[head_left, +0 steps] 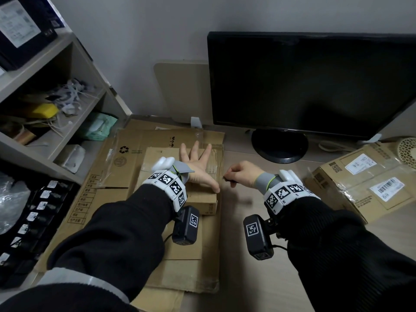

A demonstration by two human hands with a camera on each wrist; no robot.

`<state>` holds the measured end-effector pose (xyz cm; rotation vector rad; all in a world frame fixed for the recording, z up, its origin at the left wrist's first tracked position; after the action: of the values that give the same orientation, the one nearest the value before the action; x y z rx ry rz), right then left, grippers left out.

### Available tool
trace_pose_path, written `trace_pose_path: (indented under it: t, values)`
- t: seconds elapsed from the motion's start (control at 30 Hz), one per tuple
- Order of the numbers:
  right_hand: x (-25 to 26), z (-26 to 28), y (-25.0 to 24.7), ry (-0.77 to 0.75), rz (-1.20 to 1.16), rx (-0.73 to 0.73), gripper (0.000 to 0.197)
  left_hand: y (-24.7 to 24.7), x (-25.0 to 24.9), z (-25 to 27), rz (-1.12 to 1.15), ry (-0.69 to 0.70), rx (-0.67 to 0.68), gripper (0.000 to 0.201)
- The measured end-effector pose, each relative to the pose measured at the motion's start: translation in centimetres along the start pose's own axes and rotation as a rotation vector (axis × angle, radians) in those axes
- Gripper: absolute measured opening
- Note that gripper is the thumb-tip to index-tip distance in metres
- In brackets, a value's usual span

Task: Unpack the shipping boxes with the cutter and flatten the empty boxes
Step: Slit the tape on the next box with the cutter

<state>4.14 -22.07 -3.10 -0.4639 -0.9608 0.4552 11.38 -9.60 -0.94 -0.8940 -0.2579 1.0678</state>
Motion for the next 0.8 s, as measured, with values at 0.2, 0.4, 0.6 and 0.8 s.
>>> trace_pose_path:
  t: [0.2,0.4,0.6,0.8]
  values:
    - [-0.6,-0.2,-1.7,0.065,-0.201,-0.162,0.037,0.0,-1.1,0.3,-0.247,0.108,0.041,0.134]
    - [-0.6,-0.2,-3.1,0.117,-0.325,-0.256,0.046,-1.3,-2.5,0.5,-0.045,0.364,0.023,0.105]
    - [0.4,-0.8,-2.5,0.157,-0.361,-0.214,0.037,-6.1,6.1,1.0,0.181,0.027,-0.506,0.077]
    - [5.8,-2.6,-1.4,0.028,-0.312,-0.291,0.022,-4.4,12.6,0.9,0.491,-0.293,-0.623,0.085]
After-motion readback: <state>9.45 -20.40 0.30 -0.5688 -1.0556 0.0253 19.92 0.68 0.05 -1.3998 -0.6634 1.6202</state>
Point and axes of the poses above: each hand's wrist, its own z-axis away from the middle knuckle, its own y-axis out of the palm, x = y × z, the point moved 7 cm from there along -z, towards the middle knuckle, and after that the axes turned 1 degree about z, right-handed, at the moved point
